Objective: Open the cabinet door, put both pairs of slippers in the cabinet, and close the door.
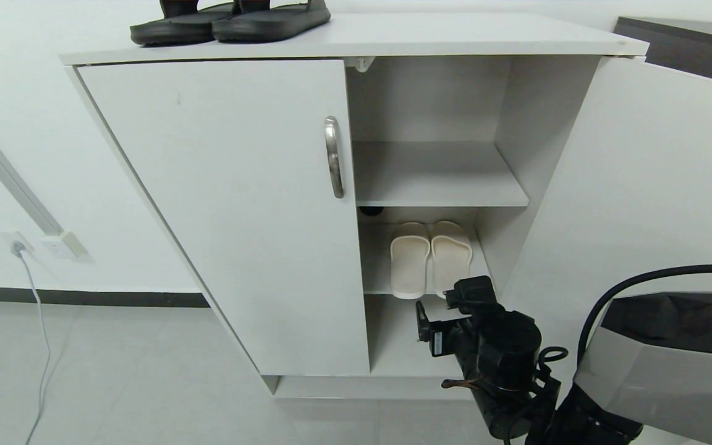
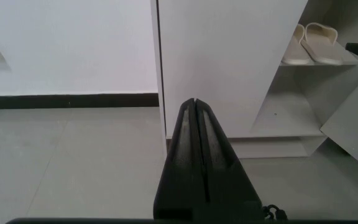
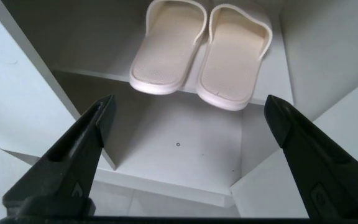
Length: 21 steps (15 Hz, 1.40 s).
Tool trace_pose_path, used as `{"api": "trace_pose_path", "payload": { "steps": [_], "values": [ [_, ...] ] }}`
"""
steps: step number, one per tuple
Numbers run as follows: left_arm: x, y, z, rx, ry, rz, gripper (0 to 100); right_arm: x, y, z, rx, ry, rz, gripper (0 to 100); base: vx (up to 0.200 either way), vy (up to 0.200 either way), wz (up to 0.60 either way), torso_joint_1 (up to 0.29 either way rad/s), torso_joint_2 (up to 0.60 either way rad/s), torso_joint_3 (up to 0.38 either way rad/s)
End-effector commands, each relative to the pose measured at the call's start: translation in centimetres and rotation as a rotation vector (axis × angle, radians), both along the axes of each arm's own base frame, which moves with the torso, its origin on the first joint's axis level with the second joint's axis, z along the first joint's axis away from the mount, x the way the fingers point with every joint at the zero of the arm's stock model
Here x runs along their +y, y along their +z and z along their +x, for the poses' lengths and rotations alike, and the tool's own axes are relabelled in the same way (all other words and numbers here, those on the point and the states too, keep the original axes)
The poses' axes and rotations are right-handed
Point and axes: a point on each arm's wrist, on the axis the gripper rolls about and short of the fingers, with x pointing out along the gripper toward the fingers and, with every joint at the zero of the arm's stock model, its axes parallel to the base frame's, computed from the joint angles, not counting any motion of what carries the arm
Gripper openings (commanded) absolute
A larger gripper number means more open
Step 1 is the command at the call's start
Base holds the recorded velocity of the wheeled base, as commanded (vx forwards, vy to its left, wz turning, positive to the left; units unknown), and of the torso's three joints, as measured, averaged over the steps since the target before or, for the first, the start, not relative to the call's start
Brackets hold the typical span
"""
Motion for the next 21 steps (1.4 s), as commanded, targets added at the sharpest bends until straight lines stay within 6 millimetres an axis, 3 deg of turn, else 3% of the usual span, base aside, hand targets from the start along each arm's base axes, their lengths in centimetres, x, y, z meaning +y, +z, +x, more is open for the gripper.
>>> {"api": "trace_pose_path", "payload": {
  "steps": [1, 8, 16, 21],
  "values": [
    [0.00, 0.00, 0.01, 0.001, 0.000, 0.000, 0, 0.00, -0.05, 0.02, 0.001, 0.000, -0.001, 100, 0.000, 0.000, 0.00, 0.002, 0.00, 0.134],
    [0.01, 0.00, 0.01, 0.001, 0.003, 0.000, 0, -0.22, -0.04, 0.26, -0.006, -0.009, 0.006, 100, 0.000, 0.000, 0.00, 0.001, 0.00, 0.170],
    [0.00, 0.00, 0.01, 0.001, 0.002, -0.006, 0, -0.31, -0.27, 0.41, -0.003, -0.014, 0.005, 100, 0.000, 0.000, 0.00, 0.000, 0.00, 0.006],
    [0.00, 0.00, 0.01, 0.001, 0.002, -0.006, 0, -0.33, -0.38, 0.46, -0.002, -0.015, 0.001, 100, 0.000, 0.200, 0.00, 0.007, 0.01, 0.002]
  ]
}}
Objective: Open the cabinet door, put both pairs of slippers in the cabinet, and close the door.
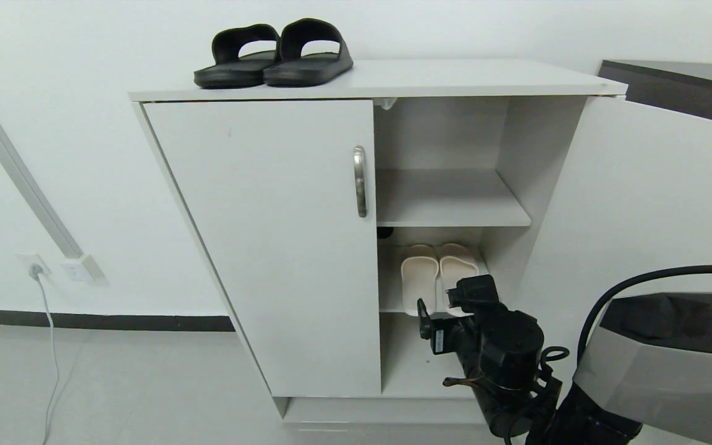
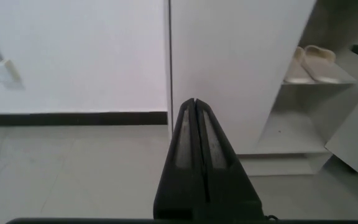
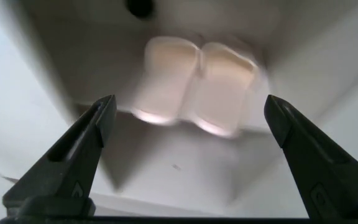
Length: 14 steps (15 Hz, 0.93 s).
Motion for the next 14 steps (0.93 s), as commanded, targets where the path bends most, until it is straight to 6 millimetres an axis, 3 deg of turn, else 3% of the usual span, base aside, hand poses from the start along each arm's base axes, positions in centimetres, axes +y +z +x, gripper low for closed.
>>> {"api": "trace_pose_path", "payload": {
  "steps": [1, 14],
  "values": [
    [0.00, 0.00, 0.01, 0.002, 0.001, 0.000, 0, -0.06, -0.24, 0.05, 0.006, -0.002, -0.007, 100, 0.000, 0.200, 0.00, -0.002, 0.00, 0.002],
    [0.00, 0.00, 0.01, 0.002, 0.001, -0.002, 0, -0.09, -0.16, 0.10, -0.003, -0.004, -0.007, 100, 0.000, 0.200, 0.00, 0.003, 0.00, 0.004]
  ]
}}
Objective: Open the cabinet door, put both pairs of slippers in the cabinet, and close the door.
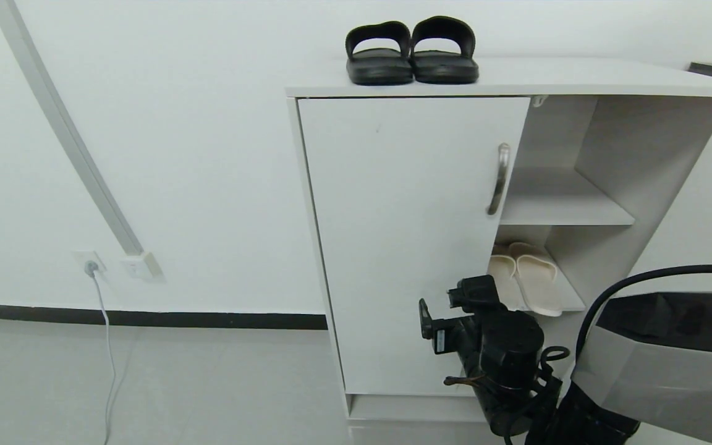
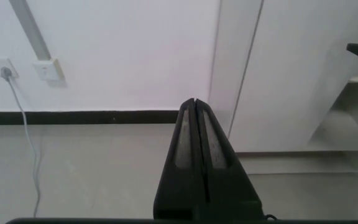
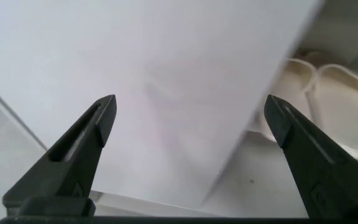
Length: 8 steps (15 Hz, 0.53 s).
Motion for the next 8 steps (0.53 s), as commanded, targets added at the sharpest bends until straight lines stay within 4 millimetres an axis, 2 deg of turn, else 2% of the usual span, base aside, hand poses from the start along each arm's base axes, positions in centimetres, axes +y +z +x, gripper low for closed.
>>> {"api": "trace_pose_path", "payload": {
  "steps": [1, 8],
  "values": [
    [0.00, 0.00, 0.01, 0.001, 0.002, 0.000, 0, -0.02, -0.10, 0.05, 0.002, -0.002, -0.002, 100, 0.000, 0.000, 0.00, 0.000, 0.00, 0.000],
    [0.00, 0.00, 0.01, 0.001, 0.002, -0.006, 0, -0.55, 0.34, 0.39, -0.027, 0.003, 0.010, 100, 0.000, 0.000, 0.00, 0.000, 0.00, 0.000]
  ]
}}
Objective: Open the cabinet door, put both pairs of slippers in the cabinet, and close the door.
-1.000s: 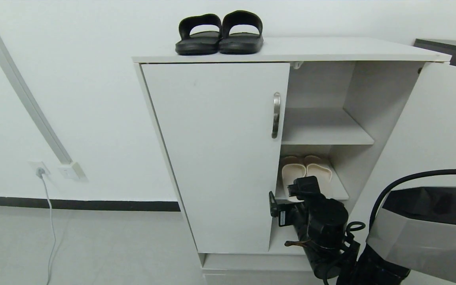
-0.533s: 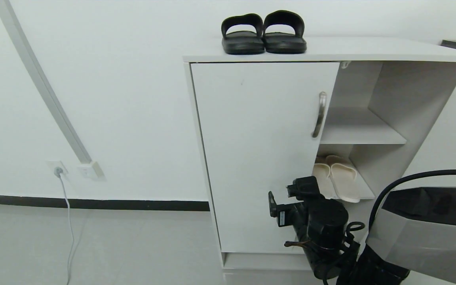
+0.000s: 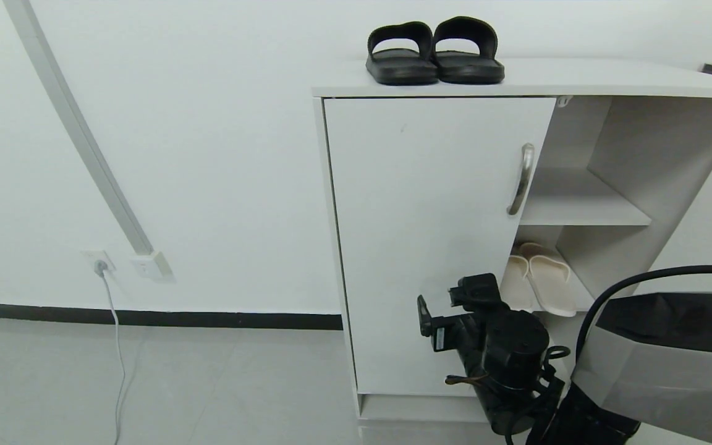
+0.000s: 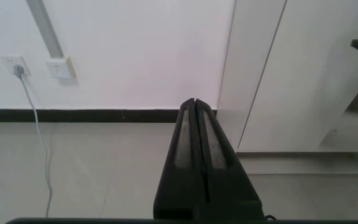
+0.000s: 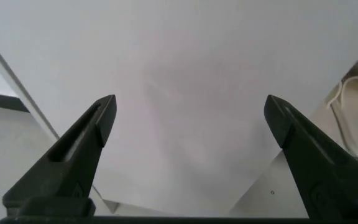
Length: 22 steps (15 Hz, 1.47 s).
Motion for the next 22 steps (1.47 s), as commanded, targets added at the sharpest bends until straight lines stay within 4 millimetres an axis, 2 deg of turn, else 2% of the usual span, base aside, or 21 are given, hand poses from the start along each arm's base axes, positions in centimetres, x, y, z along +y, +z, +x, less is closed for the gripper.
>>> {"api": "trace_pose_path", "payload": {
  "steps": [1, 4, 11, 22],
  "values": [
    [0.0, 0.0, 0.0, 0.001, 0.002, 0.000, 0, -0.4, 0.0, 0.0, 0.017, 0.016, -0.017, 100, 0.000, 0.000, 0.00, 0.000, 0.00, 0.000],
    [0.0, 0.0, 0.0, 0.001, 0.002, 0.000, 0, -0.4, -0.8, 0.0, 0.018, 0.038, -0.020, 100, 0.000, 0.000, 0.00, 0.000, 0.00, 0.000],
    [0.0, 0.0, 0.0, 0.001, 0.003, 0.000, 0, -0.4, -0.8, 0.0, 0.019, 0.038, -0.025, 100, 0.000, 0.000, 0.00, 0.000, -0.02, -0.024],
    [0.0, 0.0, 0.0, 0.001, 0.003, 0.000, 0, -0.4, -1.1, 0.0, 0.024, 0.038, -0.030, 100, 0.000, 0.000, 0.00, 0.080, -0.42, -0.338]
  ]
}}
